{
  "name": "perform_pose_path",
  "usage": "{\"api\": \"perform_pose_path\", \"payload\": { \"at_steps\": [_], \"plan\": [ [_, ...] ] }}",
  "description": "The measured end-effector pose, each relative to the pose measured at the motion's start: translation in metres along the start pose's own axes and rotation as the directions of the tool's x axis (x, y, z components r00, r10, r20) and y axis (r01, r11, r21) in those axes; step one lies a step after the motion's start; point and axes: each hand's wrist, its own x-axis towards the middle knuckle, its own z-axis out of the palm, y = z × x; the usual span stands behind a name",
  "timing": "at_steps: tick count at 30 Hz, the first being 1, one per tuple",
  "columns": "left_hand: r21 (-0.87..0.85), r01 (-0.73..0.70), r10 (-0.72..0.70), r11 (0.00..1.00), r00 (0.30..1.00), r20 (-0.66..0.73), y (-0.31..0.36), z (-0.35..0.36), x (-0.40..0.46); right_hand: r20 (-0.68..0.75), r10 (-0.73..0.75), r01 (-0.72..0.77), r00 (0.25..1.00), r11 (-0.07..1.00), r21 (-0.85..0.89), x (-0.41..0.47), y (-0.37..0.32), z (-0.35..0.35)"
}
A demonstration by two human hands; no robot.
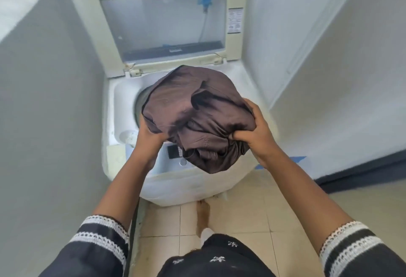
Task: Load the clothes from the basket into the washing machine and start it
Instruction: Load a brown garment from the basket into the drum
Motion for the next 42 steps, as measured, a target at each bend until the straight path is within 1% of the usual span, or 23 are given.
{"api": "perform_pose_path", "payload": {
  "at_steps": [2, 4, 7, 10, 14, 17, 19, 23, 25, 27, 29, 31, 33, 35, 38, 40, 42],
  "plan": [
    [0.011, 0.034, -0.033, 0.999, 0.998, -0.057, 0.000, -0.009, 0.022, 0.052, 0.045, -0.047, 0.998, 0.998, 0.030, 0.036, 0.003, 0.012],
    [-0.004, 0.058, -0.058, 0.998, 0.987, -0.149, -0.004, -0.014, 0.044, 0.084, 0.102, -0.105, 0.991, 0.993, 0.044, 0.070, 0.010, 0.020],
    [-0.020, 0.102, -0.103, 0.995, 0.967, -0.234, -0.016, -0.017, 0.079, 0.101, 0.208, -0.214, 0.973, 0.975, 0.056, 0.120, 0.026, 0.029],
    [-0.070, 0.207, -0.218, 0.976, 0.933, -0.285, -0.032, -0.016, 0.103, 0.113, 0.327, -0.336, 0.938, 0.939, 0.070, 0.156, 0.046, 0.034],
    [-0.158, 0.360, -0.392, 0.920, 0.865, -0.312, -0.063, -0.016, 0.129, 0.143, 0.495, -0.505, 0.857, 0.862, 0.048, 0.195, 0.074, 0.037],
    [-0.246, 0.464, -0.525, 0.851, 0.767, -0.368, -0.082, -0.015, 0.144, 0.155, 0.603, -0.615, 0.783, 0.788, 0.039, 0.216, 0.092, 0.041],
    [-0.261, 0.512, -0.575, 0.818, 0.729, -0.372, -0.089, -0.012, 0.147, 0.148, 0.658, -0.670, 0.738, 0.741, 0.048, 0.226, 0.105, 0.041],
    [-0.240, 0.578, -0.626, 0.780, 0.708, -0.328, -0.096, -0.013, 0.154, 0.181, 0.759, -0.780, 0.626, 0.608, 0.146, 0.238, 0.118, 0.043],
    [-0.214, 0.592, -0.629, 0.777, 0.719, -0.295, -0.094, -0.015, 0.155, 0.172, 0.783, -0.798, 0.598, 0.561, 0.220, 0.243, 0.114, 0.046],
    [-0.174, 0.586, -0.611, 0.792, 0.749, -0.255, -0.090, -0.015, 0.156, 0.162, 0.772, -0.780, 0.615, 0.565, 0.271, 0.248, 0.113, 0.047],
    [-0.145, 0.585, -0.602, 0.798, 0.766, -0.225, -0.085, -0.011, 0.155, 0.166, 0.750, -0.761, 0.640, 0.591, 0.267, 0.251, 0.111, 0.047],
    [-0.110, 0.588, -0.596, 0.801, 0.769, -0.232, -0.083, -0.006, 0.154, 0.160, 0.733, -0.748, 0.661, 0.630, 0.207, 0.250, 0.108, 0.048],
    [-0.094, 0.586, -0.589, 0.805, 0.768, -0.252, -0.082, -0.002, 0.152, 0.140, 0.721, -0.735, 0.678, 0.669, 0.112, 0.247, 0.106, 0.049],
    [-0.088, 0.584, -0.584, 0.807, 0.766, -0.268, -0.082, 0.001, 0.147, 0.130, 0.717, -0.726, 0.685, 0.686, 0.048, 0.239, 0.103, 0.049],
    [-0.088, 0.575, -0.574, 0.813, 0.768, -0.284, -0.076, 0.004, 0.137, 0.132, 0.696, -0.703, 0.706, 0.711, 0.016, 0.225, 0.097, 0.049],
    [-0.093, 0.558, -0.559, 0.824, 0.779, -0.284, -0.070, 0.005, 0.128, 0.123, 0.670, -0.676, 0.732, 0.737, 0.010, 0.213, 0.089, 0.048],
    [-0.108, 0.509, -0.516, 0.854, 0.801, -0.303, -0.062, 0.007, 0.119, 0.113, 0.639, -0.644, 0.761, 0.765, 0.003, 0.199, 0.081, 0.047]
  ]
}}
